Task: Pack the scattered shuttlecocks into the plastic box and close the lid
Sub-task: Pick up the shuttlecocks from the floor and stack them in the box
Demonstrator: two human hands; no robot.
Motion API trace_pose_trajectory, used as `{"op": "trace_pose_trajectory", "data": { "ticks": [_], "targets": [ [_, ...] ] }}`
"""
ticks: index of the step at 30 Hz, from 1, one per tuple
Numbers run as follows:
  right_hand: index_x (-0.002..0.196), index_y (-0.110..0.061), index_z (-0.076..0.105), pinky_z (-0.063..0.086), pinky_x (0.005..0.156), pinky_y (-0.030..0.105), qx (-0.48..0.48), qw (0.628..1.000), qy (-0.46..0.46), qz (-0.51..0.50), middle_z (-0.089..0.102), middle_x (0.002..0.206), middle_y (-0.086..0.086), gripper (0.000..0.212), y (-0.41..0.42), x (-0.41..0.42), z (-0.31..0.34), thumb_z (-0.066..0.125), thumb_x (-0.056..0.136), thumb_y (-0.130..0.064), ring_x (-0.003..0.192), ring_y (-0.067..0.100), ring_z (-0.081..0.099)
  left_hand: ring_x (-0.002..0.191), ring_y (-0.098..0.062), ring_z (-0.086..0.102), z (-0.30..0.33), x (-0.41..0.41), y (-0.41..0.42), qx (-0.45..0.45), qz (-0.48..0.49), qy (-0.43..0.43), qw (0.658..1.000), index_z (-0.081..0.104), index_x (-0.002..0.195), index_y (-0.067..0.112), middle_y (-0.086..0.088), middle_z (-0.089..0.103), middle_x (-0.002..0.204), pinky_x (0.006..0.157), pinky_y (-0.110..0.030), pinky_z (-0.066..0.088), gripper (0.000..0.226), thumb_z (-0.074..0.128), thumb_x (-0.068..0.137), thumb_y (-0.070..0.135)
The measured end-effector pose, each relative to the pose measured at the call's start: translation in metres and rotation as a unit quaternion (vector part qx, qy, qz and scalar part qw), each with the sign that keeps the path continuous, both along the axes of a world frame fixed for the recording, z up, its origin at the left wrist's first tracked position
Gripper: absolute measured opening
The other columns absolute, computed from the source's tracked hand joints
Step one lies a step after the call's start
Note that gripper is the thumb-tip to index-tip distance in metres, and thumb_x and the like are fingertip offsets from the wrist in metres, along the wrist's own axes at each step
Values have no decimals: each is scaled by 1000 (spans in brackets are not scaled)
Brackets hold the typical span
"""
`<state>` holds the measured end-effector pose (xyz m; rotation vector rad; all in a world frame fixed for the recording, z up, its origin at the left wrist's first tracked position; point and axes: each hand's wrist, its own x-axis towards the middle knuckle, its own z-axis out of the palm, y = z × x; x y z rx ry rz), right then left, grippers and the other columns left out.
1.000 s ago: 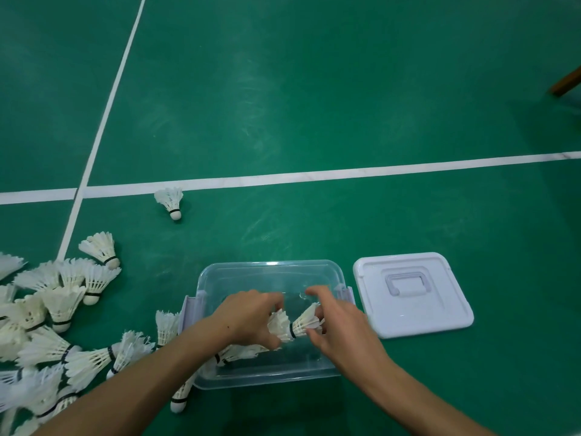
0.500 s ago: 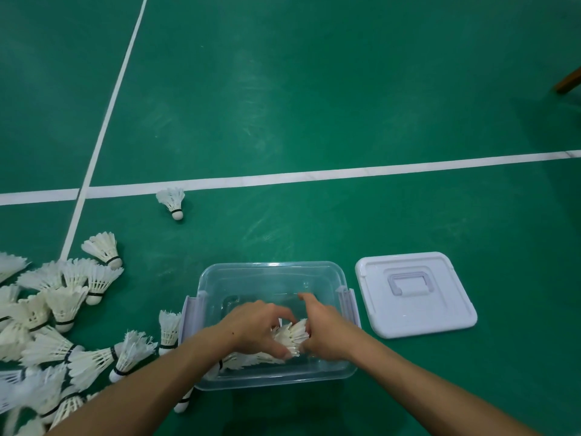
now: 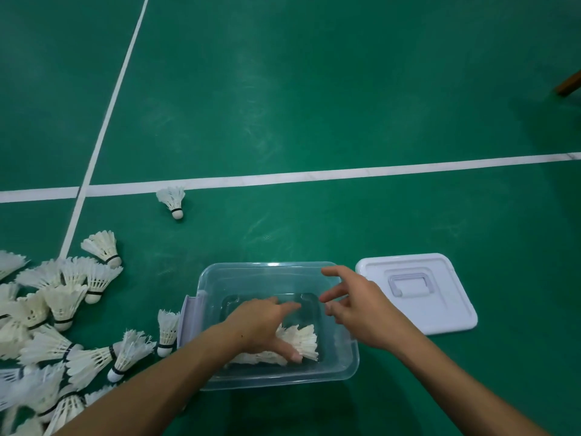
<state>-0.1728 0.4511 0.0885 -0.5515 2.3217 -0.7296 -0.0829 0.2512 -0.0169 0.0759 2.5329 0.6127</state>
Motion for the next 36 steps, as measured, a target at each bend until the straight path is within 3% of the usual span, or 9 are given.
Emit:
{"op": "trace_pose_trajectory", "data": {
  "ticks": [6, 8, 11, 18, 21, 24, 29, 32, 36],
  "targets": [
    [130, -32, 62, 60, 96, 36, -117, 992, -56, 5, 77, 110, -9, 43, -4, 7, 0, 73, 95, -9, 98, 6, 73, 79, 3, 59, 61, 5, -21, 178, 111, 174, 962, 50, 136, 37, 19, 62, 108, 73, -21, 45, 67, 54, 85, 80],
    [131, -27, 63, 60, 98, 33, -173, 978, -112, 12, 78, 114, -5, 49, -11, 15, 4, 79, 90, -5, 109, 7, 72, 59, -5, 54, 73, 0, -22, 269, 169, 238, 918, 54, 125, 31, 15, 62, 96, 61, -23, 41, 47, 49, 97, 69],
    [129, -20, 63, 61, 92, 31, -236, 956, -175, -4, 79, 109, 6, 53, -22, 26, 11, 86, 84, -2, 109, 14, 75, 66, -24, 59, 89, -10, -12, 337, 226, 300, 863, 56, 114, 26, 10, 60, 86, 62, -44, 50, 46, 42, 101, 68],
    [124, -29, 59, 61, 87, 33, -233, 968, -92, -3, 77, 93, 5, 51, -33, 38, 5, 86, 85, -11, 88, 18, 75, 61, -40, 55, 98, -13, -6, 343, 253, 333, 841, 57, 98, 22, 3, 58, 83, 56, -55, 48, 34, 48, 105, 53],
    [129, -33, 58, 60, 83, 33, -208, 977, -44, 32, 74, 92, -2, 51, -31, 34, 1, 83, 88, -14, 84, 12, 71, 57, -25, 60, 96, -9, -12, 317, 250, 343, 848, 58, 97, 20, 4, 62, 80, 52, -45, 50, 20, 54, 107, 37],
    [129, -35, 59, 59, 81, 29, -171, 984, 31, 39, 70, 92, -10, 46, -14, 25, -2, 79, 92, -16, 84, 11, 70, 77, -17, 69, 82, -2, -18, 278, 263, 345, 857, 62, 101, 17, 5, 70, 88, 67, -34, 58, 13, 53, 108, 24],
    [122, -32, 62, 58, 77, 27, -122, 989, 83, -23, 71, 89, -10, 41, 24, 12, -2, 80, 91, -12, 81, 8, 70, 90, 0, 67, 40, 5, -8, 190, 212, 124, 951, 62, 109, 30, 15, 70, 101, 83, -28, 58, 9, 60, 104, 24],
    [123, -33, 60, 58, 76, 27, -106, 990, 86, -48, 72, 89, -8, 43, 32, 14, -4, 80, 91, -15, 80, 7, 70, 107, -10, 66, 16, 0, 4, 133, 117, 19, 984, 60, 123, 32, 12, 69, 120, 95, -41, 57, 45, 76, 85, 49],
    [125, -34, 59, 59, 77, 28, -109, 988, 88, -68, 71, 88, -9, 43, 31, 16, -3, 80, 91, -17, 81, 7, 70, 107, -19, 64, 3, -8, 30, 48, 53, -29, 997, 57, 123, 35, 10, 67, 121, 90, -38, 54, 71, 87, 65, 62]
  ]
}}
